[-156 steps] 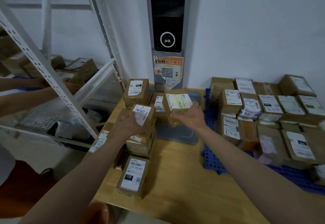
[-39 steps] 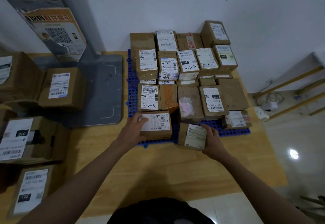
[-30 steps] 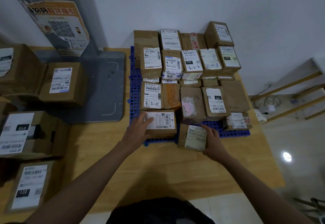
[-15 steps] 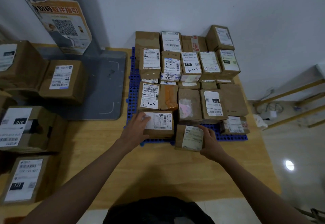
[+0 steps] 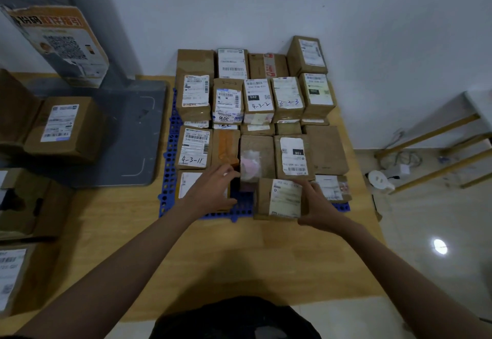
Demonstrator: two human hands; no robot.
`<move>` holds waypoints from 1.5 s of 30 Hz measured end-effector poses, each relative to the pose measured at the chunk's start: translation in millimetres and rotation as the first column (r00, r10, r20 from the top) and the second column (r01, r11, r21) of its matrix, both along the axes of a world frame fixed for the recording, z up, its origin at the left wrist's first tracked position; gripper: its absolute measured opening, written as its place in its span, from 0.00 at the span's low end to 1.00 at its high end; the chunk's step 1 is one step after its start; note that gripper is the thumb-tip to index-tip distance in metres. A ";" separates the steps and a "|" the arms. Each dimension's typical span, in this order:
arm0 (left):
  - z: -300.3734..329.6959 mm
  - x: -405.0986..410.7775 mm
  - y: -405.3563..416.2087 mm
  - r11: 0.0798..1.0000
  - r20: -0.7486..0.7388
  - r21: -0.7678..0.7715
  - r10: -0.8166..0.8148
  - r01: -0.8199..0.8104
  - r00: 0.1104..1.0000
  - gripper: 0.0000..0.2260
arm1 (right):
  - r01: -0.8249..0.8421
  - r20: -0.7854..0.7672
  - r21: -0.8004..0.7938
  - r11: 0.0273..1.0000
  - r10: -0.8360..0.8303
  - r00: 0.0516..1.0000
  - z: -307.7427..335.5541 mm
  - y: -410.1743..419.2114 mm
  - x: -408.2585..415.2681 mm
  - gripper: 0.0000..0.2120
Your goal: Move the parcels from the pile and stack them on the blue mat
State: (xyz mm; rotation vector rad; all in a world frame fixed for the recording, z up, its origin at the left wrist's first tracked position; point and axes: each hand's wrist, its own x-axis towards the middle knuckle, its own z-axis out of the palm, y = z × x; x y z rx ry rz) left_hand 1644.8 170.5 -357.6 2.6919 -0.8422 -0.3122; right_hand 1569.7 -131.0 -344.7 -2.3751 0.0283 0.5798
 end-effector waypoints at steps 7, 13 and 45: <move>14.5 17.6 -42.1 0.999 -0.037 -0.014 -0.029 0.029 0.999 0.40 | -0.103 0.039 0.045 0.994 0.101 0.994 32.3 -30.0 42.5 0.46; 23.8 39.6 -62.5 0.996 -0.098 0.022 0.085 -0.083 0.992 0.41 | -0.016 0.122 0.023 1.000 0.013 0.992 47.7 -52.3 95.6 0.47; -22.1 60.7 -100.1 0.950 -0.057 0.289 0.141 -0.119 0.988 0.46 | 0.220 0.127 -0.077 0.973 -0.209 0.970 7.9 -63.1 186.8 0.54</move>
